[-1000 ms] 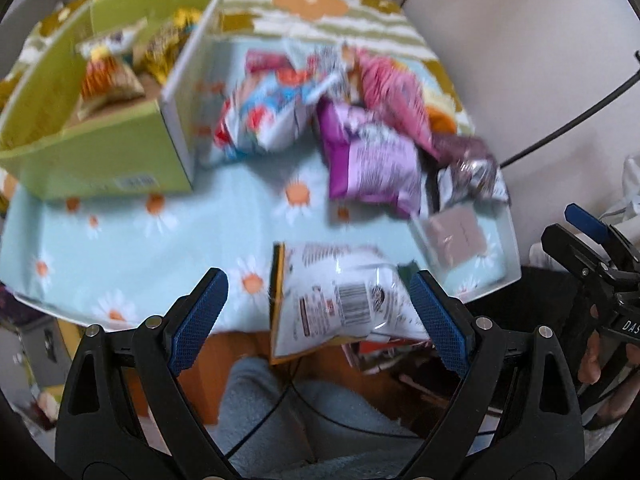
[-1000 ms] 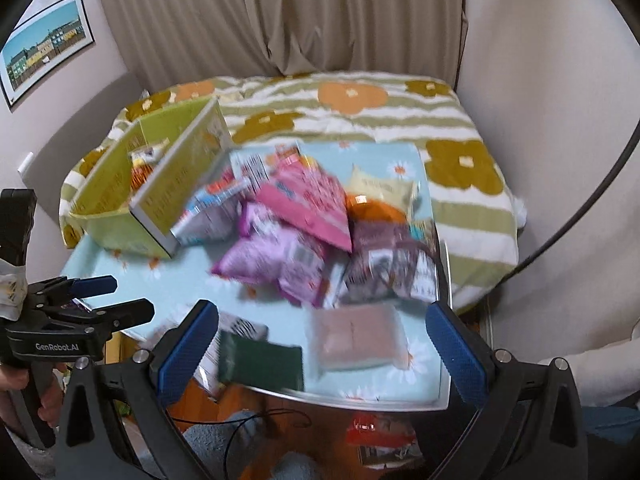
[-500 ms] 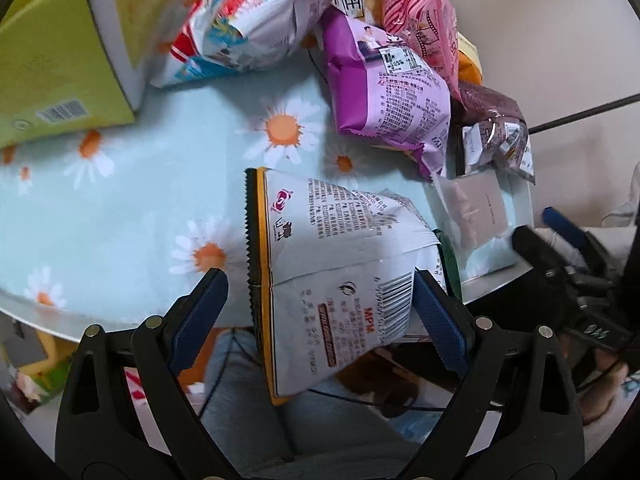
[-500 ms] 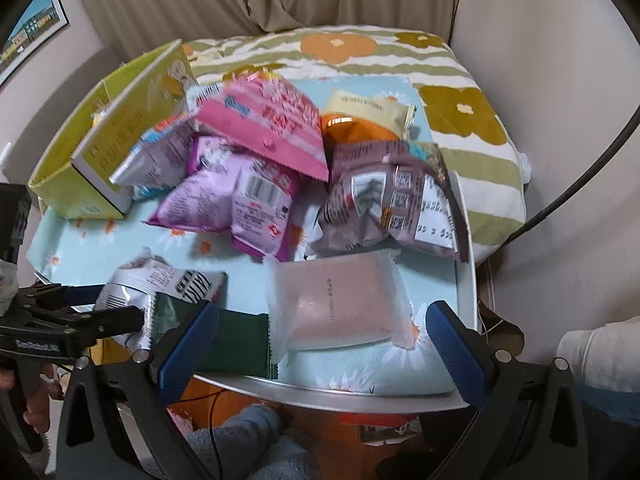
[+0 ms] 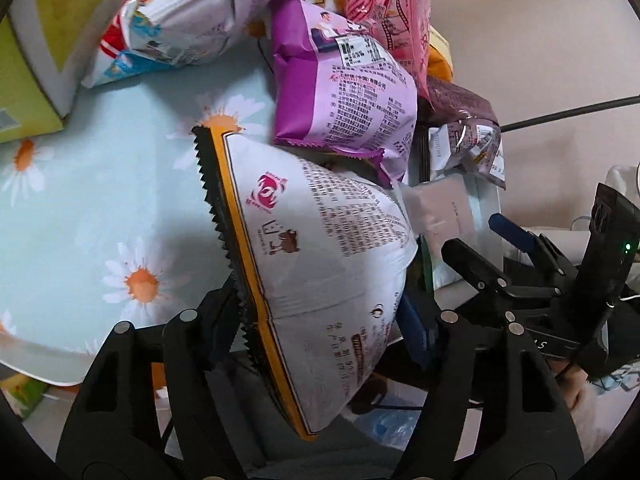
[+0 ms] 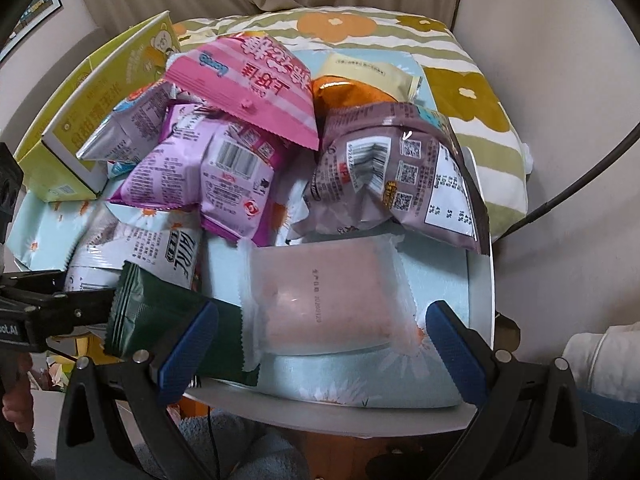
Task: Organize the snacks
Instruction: 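Grasp the white printed snack bag with the left tool while the right tool grasps the pink-white pouch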
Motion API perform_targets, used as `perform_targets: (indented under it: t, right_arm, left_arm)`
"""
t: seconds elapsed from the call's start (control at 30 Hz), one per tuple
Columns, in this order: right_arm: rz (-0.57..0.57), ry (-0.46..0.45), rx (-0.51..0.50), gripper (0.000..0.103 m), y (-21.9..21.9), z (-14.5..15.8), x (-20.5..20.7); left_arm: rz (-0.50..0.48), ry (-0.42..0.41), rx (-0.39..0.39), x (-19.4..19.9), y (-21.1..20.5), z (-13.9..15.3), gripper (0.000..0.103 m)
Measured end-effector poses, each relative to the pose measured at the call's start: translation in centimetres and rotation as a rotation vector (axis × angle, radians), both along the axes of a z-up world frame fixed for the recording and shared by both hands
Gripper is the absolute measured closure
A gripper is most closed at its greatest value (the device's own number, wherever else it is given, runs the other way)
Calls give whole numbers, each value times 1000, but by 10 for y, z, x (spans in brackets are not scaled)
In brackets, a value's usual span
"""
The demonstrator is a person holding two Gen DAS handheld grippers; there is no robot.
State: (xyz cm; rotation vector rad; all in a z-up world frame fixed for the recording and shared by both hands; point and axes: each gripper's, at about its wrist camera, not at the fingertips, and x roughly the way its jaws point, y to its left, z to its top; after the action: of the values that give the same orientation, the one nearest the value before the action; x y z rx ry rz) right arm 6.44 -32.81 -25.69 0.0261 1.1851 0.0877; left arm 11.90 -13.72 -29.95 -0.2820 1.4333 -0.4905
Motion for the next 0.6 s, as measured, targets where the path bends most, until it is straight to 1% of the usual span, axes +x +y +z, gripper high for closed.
perform_targets:
  t: [0.07,0.23,0.3,0.43,0.5,0.6]
  right_arm:
    - [-5,5,4,0,-1,-3,1]
    - [-9,17,6,0,-5,-12,5]
    - [-9,23,4,0,-5,-17,7]
    - [-9,33,0,0,-3,-25,11]
    - [-7,40,15,0,-3,-29,14]
    - [-8,32,22,0,-3,-32,16]
  left_arm:
    - [-8,-14,11,0,-2,1,41]
    - [5,-25,14,0,1,0,45]
    - [11,-34,28,1,4,1,45]
    - [31,-50,60,2,19,5,46]
    - [43,-55,71,2,30,7,46]
    - [62,-59,81,3,40,8,46]
